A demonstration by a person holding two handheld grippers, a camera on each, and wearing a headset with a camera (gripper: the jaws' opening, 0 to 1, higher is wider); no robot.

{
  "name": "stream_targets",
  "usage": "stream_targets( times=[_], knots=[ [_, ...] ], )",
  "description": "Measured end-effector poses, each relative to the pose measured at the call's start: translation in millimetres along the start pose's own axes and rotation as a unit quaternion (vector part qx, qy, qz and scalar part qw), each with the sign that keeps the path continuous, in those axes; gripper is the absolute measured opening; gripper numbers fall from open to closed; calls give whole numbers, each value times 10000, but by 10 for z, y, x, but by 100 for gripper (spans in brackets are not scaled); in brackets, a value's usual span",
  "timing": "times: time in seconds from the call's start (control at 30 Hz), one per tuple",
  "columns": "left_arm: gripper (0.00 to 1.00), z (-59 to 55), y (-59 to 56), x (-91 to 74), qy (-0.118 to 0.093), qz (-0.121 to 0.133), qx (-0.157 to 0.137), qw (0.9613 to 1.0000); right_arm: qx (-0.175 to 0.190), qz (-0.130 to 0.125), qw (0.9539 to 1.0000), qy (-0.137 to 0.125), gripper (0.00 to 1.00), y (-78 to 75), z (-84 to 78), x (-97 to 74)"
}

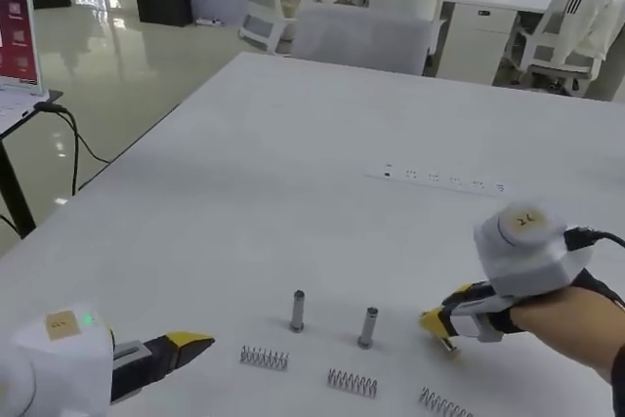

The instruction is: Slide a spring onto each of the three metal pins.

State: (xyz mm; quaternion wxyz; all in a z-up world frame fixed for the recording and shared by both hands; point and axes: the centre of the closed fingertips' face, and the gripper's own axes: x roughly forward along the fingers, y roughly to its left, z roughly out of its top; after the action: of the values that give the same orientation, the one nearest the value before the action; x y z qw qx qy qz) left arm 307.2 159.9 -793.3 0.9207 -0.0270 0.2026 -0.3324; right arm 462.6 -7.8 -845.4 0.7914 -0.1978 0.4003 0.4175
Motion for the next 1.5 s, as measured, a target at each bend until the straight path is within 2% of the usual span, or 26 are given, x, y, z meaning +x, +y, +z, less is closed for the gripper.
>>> stream_targets(
  times=[0.17,0.37,0.6,0.7,0.9,1.1,1.23,1.3,1.4,1.5],
  knots=[
    [63,15,-6,4,-36,-4,-9,10000,189,-27,9995,243,17,-51,-33,72],
    [62,31,-11,2,-86,-28,-16,10000,324,-74,9988,369,15,-49,-30,131],
    [62,46,-42,21,-111,-103,16,9999,458,-152,9970,605,9,-46,-106,156],
    [62,42,-47,32,-105,-126,21,9999,508,-167,9966,629,8,-64,-114,156],
    [61,42,-57,55,-66,-183,55,9998,464,-204,9960,742,7,-52,-118,149],
    [61,48,-68,61,-32,-220,90,9997,263,-455,9947,879,6,-29,-124,144],
    [61,39,-73,64,8,-230,109,9997,335,-417,9946,885,5,-21,-131,133],
    [61,51,-74,56,8,-229,126,9997,319,-483,9947,853,5,-34,-137,78],
    [61,68,-64,42,-3,-207,138,9997,351,-441,9953,790,5,-23,-117,-8],
    [61,81,-64,36,-2,-194,164,9997,354,-432,9966,606,5,9,-59,-129]
  ],
)
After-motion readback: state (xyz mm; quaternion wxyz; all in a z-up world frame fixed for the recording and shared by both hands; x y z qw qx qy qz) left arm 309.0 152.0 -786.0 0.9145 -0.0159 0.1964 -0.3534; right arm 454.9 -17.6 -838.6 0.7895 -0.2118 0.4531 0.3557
